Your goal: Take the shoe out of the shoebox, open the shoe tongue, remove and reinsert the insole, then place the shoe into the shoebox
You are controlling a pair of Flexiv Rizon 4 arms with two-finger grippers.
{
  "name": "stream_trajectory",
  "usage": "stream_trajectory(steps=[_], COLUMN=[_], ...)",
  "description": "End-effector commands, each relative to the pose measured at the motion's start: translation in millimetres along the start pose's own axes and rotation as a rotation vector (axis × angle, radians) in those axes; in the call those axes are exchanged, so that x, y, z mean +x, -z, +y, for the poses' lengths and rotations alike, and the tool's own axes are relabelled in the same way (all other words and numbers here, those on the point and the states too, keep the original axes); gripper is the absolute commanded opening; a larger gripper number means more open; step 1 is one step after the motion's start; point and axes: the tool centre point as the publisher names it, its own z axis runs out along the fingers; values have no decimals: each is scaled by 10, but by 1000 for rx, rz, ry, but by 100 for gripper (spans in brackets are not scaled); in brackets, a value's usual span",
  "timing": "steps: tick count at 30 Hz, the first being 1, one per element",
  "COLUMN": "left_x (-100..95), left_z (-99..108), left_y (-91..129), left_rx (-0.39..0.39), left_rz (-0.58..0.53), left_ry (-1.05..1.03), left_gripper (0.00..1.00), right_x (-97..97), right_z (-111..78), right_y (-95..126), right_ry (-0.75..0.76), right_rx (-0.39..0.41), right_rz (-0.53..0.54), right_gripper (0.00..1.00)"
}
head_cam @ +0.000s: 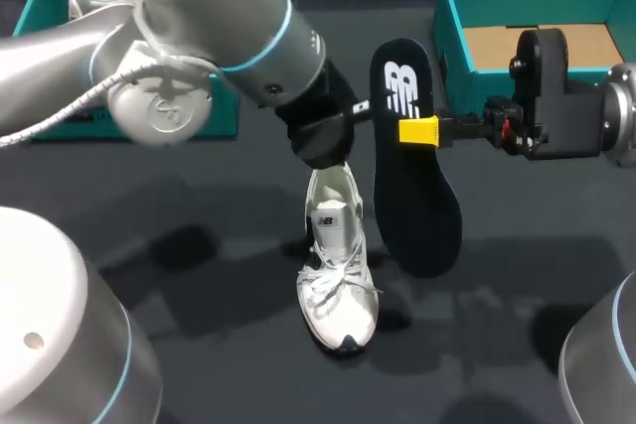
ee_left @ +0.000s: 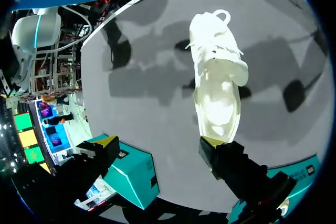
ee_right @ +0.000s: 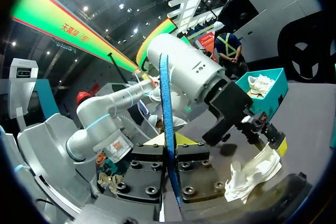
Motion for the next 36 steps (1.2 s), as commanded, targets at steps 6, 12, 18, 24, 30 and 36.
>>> stream_trajectory(steps=[6,12,18,24,30,36], left_x=[115,85,-115,-359,-359,-359], left_z=[-43,17,153,221,221,221], left_y=[268,270,306,359,359,359], left_rx=[-6,30,71,61,61,61], left_rz=[-211,-314,-505,-746,-746,-746], left_ry=[2,10,18,103,103,103], left_gripper=[100,100,100,100,100,100], right_x=[-9,-9,-9,-9,-9,-9], right_z=[2,2,2,2,2,2], right_y=[-22,-22,-22,-22,-22,-22], right_ry=[-1,-1,-1,-1,-1,-1], right_rx=[1,1,1,1,1,1], right_rz=[-1,-1,-1,-1,-1,-1], right_gripper=[0,0,0,0,0,0])
